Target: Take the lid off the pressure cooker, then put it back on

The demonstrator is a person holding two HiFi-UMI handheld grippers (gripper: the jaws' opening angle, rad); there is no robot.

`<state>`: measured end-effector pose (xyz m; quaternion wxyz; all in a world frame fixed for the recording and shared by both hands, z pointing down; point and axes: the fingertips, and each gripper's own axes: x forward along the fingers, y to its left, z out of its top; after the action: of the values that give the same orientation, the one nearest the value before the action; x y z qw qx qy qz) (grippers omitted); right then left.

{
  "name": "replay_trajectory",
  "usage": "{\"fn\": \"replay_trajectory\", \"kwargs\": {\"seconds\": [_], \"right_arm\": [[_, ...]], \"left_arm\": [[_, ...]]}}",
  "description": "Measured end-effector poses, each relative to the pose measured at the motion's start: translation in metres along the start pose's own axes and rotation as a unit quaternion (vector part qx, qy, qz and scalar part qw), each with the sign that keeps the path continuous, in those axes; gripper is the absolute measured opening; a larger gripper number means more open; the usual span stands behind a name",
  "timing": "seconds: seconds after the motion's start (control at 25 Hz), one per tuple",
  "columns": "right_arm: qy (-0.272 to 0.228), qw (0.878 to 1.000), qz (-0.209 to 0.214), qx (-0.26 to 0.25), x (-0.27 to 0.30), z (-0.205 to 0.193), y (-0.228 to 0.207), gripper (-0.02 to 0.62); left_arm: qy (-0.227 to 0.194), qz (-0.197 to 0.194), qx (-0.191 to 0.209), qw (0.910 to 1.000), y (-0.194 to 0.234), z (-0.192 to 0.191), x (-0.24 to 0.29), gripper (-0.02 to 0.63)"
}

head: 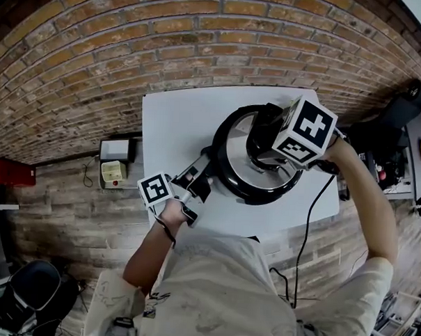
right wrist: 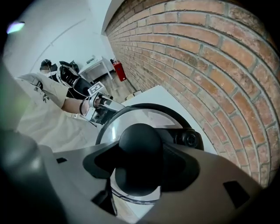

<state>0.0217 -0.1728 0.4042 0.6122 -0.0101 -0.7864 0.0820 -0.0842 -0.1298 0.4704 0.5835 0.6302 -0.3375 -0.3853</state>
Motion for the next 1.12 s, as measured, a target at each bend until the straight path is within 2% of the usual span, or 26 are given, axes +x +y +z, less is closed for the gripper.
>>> {"fn": "replay_trajectory", "kwargs": {"seconds": [0.28, 0.4, 0.56, 0.6, 0.92, 1.12], "right_arm": [[0.025, 0.999, -0.021, -0.019, 0.000, 0.000, -0.001, 0.302], [0.039, 0.998, -0.014, -0.036, 0.000, -0.001, 0.000, 0.305], [0.024, 0.993, 0.000, -0.117, 0.012, -0.005, 0.010, 0.309], [0.026, 0.992, 0.002, -0.124, 0.014, -0.007, 0.010, 0.308], [0.009, 0.994, 0.001, -0.105, 0.013, -0.005, 0.009, 0.305], [0.021, 0.994, 0.000, -0.109, 0.013, -0.006, 0.010, 0.305]], "left_arm": [[0.001, -0.003, 0.003, 1.0000, 0.001, 0.000, 0.000, 0.067], [-0.001, -0.005, 0.002, 1.0000, 0.001, 0.000, 0.000, 0.067], [0.003, -0.007, 0.006, 1.0000, 0.000, -0.001, -0.001, 0.067], [0.004, -0.007, 0.006, 0.9999, 0.001, -0.001, 0.000, 0.069], [0.002, -0.007, 0.004, 1.0000, 0.000, -0.001, -0.001, 0.069], [0.002, -0.008, 0.001, 1.0000, -0.001, -0.002, 0.000, 0.069]]}}
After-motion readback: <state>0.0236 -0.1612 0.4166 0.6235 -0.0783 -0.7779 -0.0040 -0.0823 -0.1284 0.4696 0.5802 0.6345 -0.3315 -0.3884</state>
